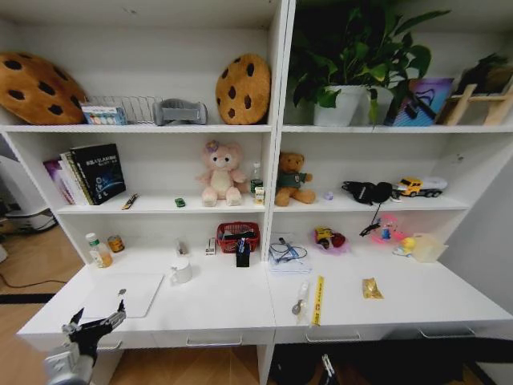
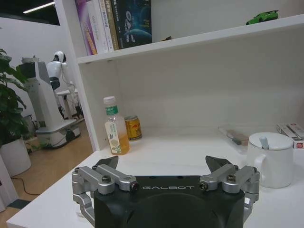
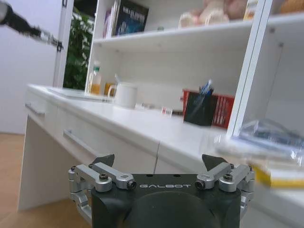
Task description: Organize the objects on the table.
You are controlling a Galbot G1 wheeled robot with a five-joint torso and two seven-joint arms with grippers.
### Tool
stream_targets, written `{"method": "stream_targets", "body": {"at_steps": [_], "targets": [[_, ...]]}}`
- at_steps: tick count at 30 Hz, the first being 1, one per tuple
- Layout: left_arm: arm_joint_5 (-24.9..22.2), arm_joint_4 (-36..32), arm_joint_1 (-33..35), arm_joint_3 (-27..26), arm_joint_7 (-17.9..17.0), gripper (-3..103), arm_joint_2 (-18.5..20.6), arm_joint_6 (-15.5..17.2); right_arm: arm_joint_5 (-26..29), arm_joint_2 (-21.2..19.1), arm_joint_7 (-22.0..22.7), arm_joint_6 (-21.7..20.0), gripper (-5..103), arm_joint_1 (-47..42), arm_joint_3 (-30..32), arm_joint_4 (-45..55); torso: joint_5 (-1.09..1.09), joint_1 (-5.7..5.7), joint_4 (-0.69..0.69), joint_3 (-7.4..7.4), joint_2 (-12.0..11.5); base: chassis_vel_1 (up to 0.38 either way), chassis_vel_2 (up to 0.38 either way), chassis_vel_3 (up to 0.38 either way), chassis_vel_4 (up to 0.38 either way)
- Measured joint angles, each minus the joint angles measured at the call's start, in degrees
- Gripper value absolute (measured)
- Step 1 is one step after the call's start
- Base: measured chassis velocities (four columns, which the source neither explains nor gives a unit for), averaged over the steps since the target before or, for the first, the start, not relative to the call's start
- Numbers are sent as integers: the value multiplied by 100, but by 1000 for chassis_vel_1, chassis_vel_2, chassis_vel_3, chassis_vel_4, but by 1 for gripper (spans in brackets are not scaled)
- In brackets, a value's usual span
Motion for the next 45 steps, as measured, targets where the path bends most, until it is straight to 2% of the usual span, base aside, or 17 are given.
{"method": "stream_targets", "body": {"at_steps": [3, 5, 8, 11, 12, 13, 14, 17, 18, 20, 21, 22, 24, 25, 28, 41, 45], "targets": [[24, -21, 4, -1, 0, 100, -25, -5, 311, -131, 96, -108, 100, -481, 278, 960, 0, 0, 1, 0, 0, 0, 0, 0, 0], [26, -25, 4, -1, 1, 100, -28, -5, 379, -144, 143, -137, 100, -584, 367, 1192, 0, 0, 1, 0, -1, 0, 0, 0, 0], [27, -41, -7, -2, 2, 100, -27, -7, 577, -152, 445, -270, 100, -757, 622, 1761, 0, 0, 1, 0, 0, 0, 0, 0, 0], [14, -42, -37, -10, 3, 100, -12, -10, 818, -118, 1354, -653, 100, -805, 984, 2350, 0, 0, 1, 0, 0, 0, 0, 0, 0], [14, -42, -37, -10, 3, 100, -12, -10, 818, -118, 1354, -653, 100, -805, 984, 2350, 0, 0, 1, 0, 0, 0, 0, 0, 0], [6, -41, -57, -10, 3, 100, -11, -11, 829, -82, 1797, -813, 100, -769, 1107, 2497, 0, 0, 1, 0, 0, 0, 0, 0, 0], [6, -41, -57, -10, 3, 100, -11, -11, 829, -82, 1797, -813, 100, -769, 1107, 2497, 0, 0, 1, 0, 0, 0, 0, 0, 0], [-19, -27, -128, 1, 5, 100, -11, -14, 799, 58, 3389, -1605, 100, -594, 1388, 2790, 0, 0, 2, 1, -1, 0, 0, 0, 0], [-19, -27, -128, 1, 5, 100, -11, -14, 799, 58, 3389, -1605, 100, -594, 1388, 2790, 0, 0, 2, 1, -1, 0, 0, 0, 0], [-42, -5, -173, 2, 5, 100, -4, -14, 916, 133, 4150, -2031, 100, -542, 1449, 2851, 0, 0, 1, 1, -1, 0, 0, 0, 0], [-42, -5, -173, 2, 5, 100, -4, -14, 916, 133, 4150, -2031, 100, -542, 1449, 2851, 0, 0, 1, 1, -1, 0, 0, 0, 0], [-55, 10, -200, 3, 5, 100, 5, -14, 1028, 177, 4497, -2209, 100, -482, 1478, 2875, 0, 0, -1, 1, 0, 0, 0, 0, 0], [-58, 16, -214, 3, 5, 100, 8, -15, 1066, 204, 4693, -2250, 100, -421, 1481, 2876, -1, 0, -1, 0, -1, 0, 0, 0, 0], [-69, 23, -242, 7, 5, 100, 10, -15, 1084, 259, 5130, -2290, 100, -241, 1481, 2872, 1, 0, 0, 1, -1, 0, 0, 0, 0], [-87, 22, -290, 22, 3, 100, -11, -14, 978, 303, 5761, -2432, 100, 61, 1523, 2890, 0, 0, 2, 1, -1, 0, 0, 0, 0], [-52, 65, -353, 91, 6, 100, -105, -21, 875, 231, 5745, -2584, 100, 56, 1465, 3039, -1, 0, 1, 1, -1, -5, -8, 8, 4], [-227, 134, -396, -129, 8, 100, -2, -26, 846, 212, 5759, -2595, 100, 96, 1409, 3086, 0, 0, 2, 1, -1, -95, -71, 81, 107]]}}
